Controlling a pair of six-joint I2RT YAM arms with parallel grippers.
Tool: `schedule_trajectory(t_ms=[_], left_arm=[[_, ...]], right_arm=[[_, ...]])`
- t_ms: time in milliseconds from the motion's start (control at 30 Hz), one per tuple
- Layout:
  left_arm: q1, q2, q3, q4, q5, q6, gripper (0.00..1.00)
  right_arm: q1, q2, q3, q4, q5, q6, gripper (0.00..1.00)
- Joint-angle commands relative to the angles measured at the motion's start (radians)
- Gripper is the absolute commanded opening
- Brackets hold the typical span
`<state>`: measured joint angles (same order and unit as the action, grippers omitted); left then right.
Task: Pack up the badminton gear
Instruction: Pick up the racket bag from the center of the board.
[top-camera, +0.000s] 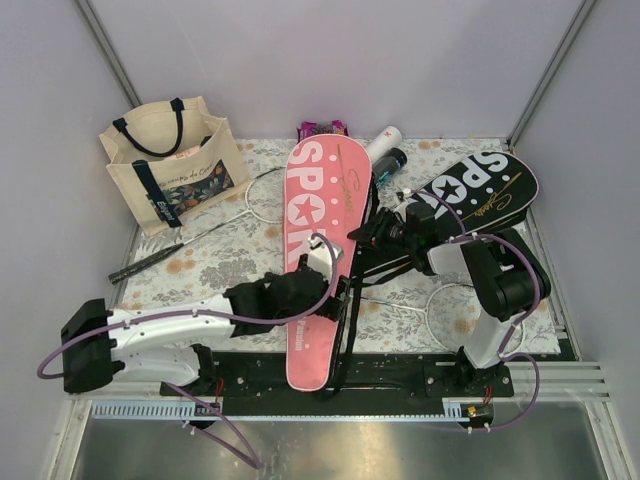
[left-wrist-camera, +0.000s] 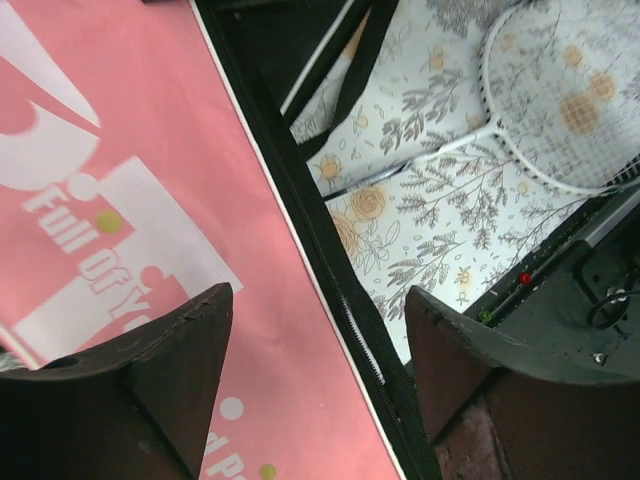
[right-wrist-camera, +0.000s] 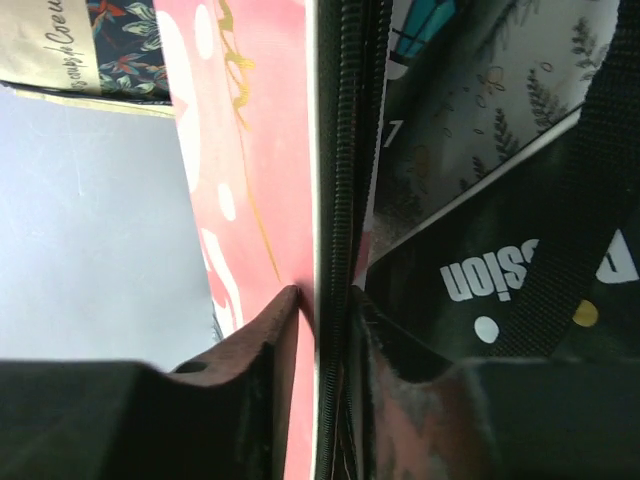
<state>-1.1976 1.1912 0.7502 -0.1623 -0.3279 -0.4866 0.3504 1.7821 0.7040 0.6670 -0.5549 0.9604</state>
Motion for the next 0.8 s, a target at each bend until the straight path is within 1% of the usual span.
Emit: schedule_trajectory(t_ms=[0,133,233,300,367,500,567,633,700,767], left_arm=[[0.018,-0.113,0.069,-0.08,-0.091,0.085,0.73],[0.07,-0.202,0.066,-0.155,-0.105,0.134,0.74],[0.11,-0.257,0.066,-0.21,-0.132,0.154,0.73],[0.113,-0.304,0.048,-0.217,-0.132,0.198,0.73],[0.113,-0.356,0.026,-0.212,-0.137,0.253,0.75],[0.113,-0.413,0.024,-0.227,-0.158,0.338,0.76],[0.113,-0.424,0.05,-0.247,-0.145,0.361,0.77],[0.113,-0.424,0.073,-0.243,-0.091,0.37,0.76],[0.112,-0.417,0.083,-0.224,-0.025,0.367,0.75],[0.107,-0.406,0.077,-0.195,0.007,0.373,0.73]], right_arm=[[-0.001,-0.004,0.009,0.121,-0.037,0.081,0.26],[-0.002,-0.047,0.003,0.138,-0.039,0.15,0.01],[-0.001,-0.128,0.014,0.073,-0.027,0.233,0.0],[-0.001,-0.199,0.04,-0.047,-0.001,0.255,0.0],[0.002,-0.278,0.067,-0.189,0.059,0.256,0.0],[0.004,-0.423,0.097,-0.374,0.2,0.302,0.0],[0.007,-0.475,0.11,-0.438,0.281,0.325,0.0],[0.021,-0.518,0.132,-0.498,0.361,0.33,0.0],[0.039,-0.535,0.153,-0.555,0.443,0.333,0.0],[0.055,-0.543,0.164,-0.583,0.498,0.368,0.0]])
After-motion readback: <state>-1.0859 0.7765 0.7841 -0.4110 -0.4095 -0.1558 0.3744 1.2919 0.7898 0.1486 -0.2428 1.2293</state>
